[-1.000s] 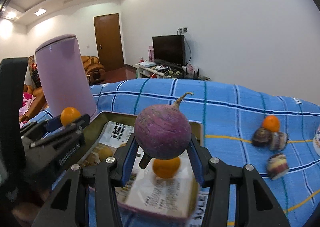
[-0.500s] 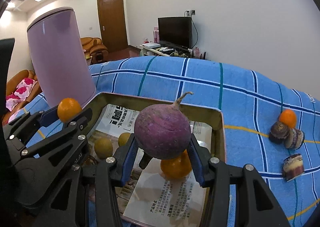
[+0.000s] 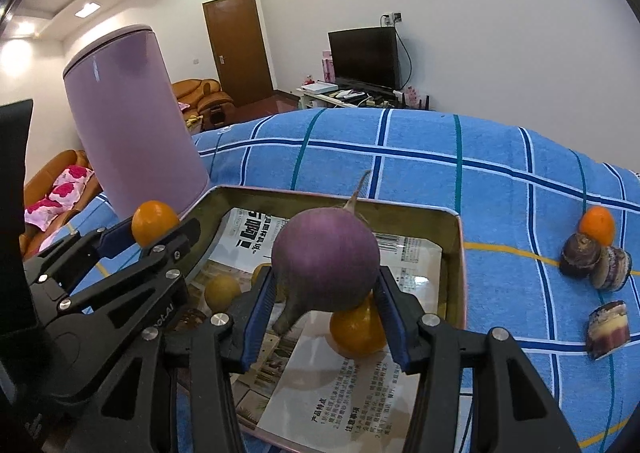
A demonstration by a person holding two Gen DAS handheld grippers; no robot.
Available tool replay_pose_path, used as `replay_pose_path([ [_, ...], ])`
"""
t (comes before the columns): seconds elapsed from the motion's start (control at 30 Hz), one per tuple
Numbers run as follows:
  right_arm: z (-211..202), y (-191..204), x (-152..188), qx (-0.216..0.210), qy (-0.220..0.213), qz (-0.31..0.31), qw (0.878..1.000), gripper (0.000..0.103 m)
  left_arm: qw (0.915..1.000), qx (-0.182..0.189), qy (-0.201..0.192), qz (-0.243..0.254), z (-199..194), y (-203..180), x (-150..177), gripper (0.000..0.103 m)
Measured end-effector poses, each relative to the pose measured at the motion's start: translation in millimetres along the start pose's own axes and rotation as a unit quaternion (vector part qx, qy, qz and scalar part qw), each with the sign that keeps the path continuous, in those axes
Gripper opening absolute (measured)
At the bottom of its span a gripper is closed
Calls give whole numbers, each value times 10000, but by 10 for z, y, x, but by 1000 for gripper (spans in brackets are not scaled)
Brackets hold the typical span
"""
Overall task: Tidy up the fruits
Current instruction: 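Open the right tool dropping the purple fruit into the tin while the left tool releases the orange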
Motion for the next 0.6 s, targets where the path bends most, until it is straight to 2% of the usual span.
replay_pose_path([
  [0.13, -45, 3, 1, -175, -91, 20, 9998, 53, 10000, -4, -12, -37, -8, 24, 4, 42],
  [0.23, -133, -23, -9, -177, -328, 120, 9992, 53, 10000, 5, 4, 19, 1, -9, 10, 42],
  [0.33, -259, -87, -4, 62, -641, 270, 9976, 54, 10000, 66, 2, 27, 1, -32, 8, 42],
  [0.47, -418, -226, -1, 432, -1043, 554, 9921, 70, 9999, 95, 38, 77, 15, -68, 7, 42],
  [0.6, -483, -337, -3, 651, -1179, 751, 9880, 70, 9999, 100, 76, 82, 26, -81, 11, 43],
])
Point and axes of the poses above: each gripper's, at about its wrist camera, not at the fingertips, and z roughly the way its jaws point, y to its left, x to its underside, the point moved 3 cm from there along z, roughly the way its jaws point, and after that the axes turned 11 degrees about x, right-handed, at the moved point
